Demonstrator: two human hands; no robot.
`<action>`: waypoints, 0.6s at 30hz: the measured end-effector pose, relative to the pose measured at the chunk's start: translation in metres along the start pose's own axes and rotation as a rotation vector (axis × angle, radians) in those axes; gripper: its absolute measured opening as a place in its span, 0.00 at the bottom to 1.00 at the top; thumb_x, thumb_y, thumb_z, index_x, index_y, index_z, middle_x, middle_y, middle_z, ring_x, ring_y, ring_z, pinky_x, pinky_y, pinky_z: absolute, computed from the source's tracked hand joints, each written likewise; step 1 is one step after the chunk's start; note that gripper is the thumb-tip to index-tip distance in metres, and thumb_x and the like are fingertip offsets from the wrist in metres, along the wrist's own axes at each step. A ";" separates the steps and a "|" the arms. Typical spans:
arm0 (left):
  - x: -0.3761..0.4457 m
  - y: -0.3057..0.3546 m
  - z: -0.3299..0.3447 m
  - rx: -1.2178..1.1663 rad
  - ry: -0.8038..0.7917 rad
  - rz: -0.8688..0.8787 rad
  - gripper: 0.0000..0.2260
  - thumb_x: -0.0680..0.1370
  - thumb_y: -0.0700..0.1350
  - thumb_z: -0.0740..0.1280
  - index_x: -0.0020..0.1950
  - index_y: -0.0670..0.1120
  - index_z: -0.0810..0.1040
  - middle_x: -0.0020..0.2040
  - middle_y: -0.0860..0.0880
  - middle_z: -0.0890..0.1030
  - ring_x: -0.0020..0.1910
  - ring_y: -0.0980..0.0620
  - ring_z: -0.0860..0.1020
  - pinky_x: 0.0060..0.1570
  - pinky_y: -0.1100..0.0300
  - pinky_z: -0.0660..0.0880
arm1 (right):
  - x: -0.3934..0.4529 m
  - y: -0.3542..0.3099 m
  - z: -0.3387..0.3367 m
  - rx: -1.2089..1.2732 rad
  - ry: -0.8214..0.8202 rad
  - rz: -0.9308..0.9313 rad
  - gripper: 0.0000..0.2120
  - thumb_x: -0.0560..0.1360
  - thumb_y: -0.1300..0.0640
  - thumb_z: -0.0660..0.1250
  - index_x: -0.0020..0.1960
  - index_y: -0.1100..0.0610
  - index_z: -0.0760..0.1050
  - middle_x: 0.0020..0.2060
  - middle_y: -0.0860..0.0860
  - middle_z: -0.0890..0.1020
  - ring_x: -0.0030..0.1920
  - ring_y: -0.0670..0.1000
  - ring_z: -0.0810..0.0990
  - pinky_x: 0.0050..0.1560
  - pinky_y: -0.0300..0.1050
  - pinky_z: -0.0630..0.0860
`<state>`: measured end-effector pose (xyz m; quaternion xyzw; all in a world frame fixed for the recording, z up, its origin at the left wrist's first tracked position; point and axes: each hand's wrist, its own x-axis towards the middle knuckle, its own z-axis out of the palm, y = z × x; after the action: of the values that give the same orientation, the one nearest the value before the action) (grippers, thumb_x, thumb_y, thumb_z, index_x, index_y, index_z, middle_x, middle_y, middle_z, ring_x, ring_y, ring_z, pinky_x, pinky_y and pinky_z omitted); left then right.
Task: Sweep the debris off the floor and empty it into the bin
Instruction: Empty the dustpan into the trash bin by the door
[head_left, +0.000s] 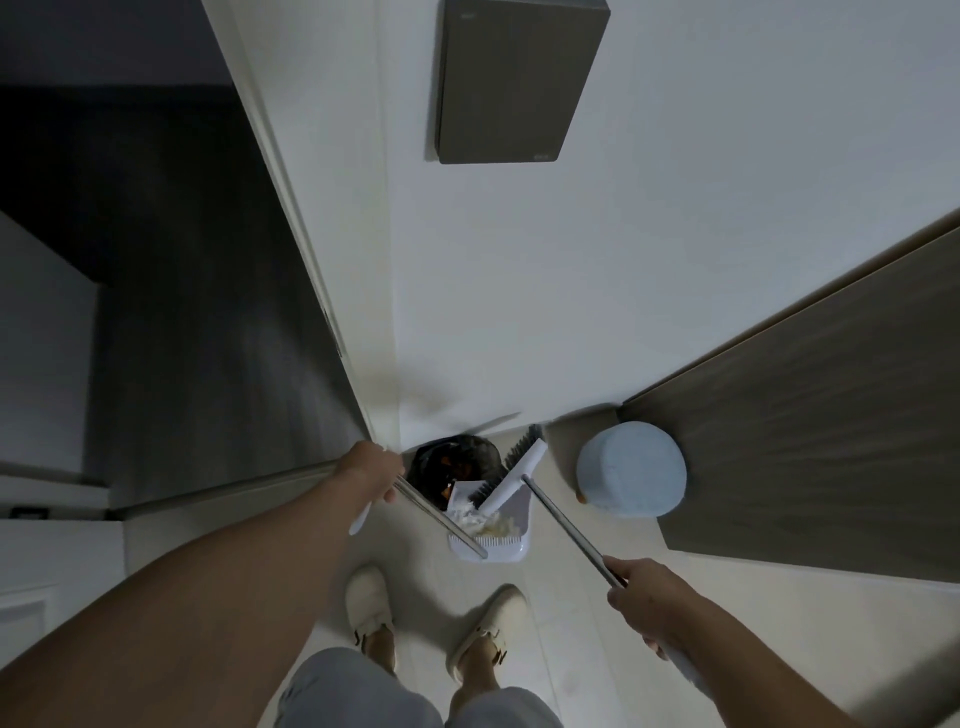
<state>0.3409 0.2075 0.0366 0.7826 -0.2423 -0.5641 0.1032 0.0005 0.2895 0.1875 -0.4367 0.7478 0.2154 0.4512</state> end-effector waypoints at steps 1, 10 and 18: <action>0.000 -0.003 0.001 -0.002 0.008 0.010 0.10 0.78 0.41 0.67 0.52 0.35 0.78 0.23 0.44 0.77 0.30 0.45 0.75 0.41 0.57 0.71 | 0.001 -0.001 0.005 0.011 0.003 -0.006 0.23 0.80 0.59 0.57 0.74 0.46 0.66 0.39 0.50 0.80 0.32 0.49 0.76 0.25 0.37 0.70; 0.002 -0.009 -0.002 0.020 0.031 0.001 0.10 0.77 0.42 0.67 0.52 0.36 0.78 0.25 0.42 0.80 0.29 0.45 0.77 0.39 0.58 0.72 | -0.003 0.009 -0.014 0.070 -0.010 0.023 0.24 0.80 0.58 0.58 0.74 0.43 0.66 0.36 0.54 0.79 0.28 0.51 0.71 0.26 0.38 0.68; 0.004 -0.015 -0.003 0.000 0.027 -0.004 0.07 0.76 0.40 0.67 0.46 0.35 0.78 0.24 0.42 0.77 0.31 0.43 0.77 0.39 0.57 0.73 | 0.012 -0.013 0.016 0.091 -0.081 0.038 0.20 0.81 0.59 0.60 0.73 0.50 0.69 0.37 0.54 0.77 0.32 0.50 0.72 0.28 0.39 0.70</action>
<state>0.3487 0.2176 0.0277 0.7908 -0.2392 -0.5535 0.1053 0.0165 0.2889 0.1696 -0.3924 0.7462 0.2069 0.4964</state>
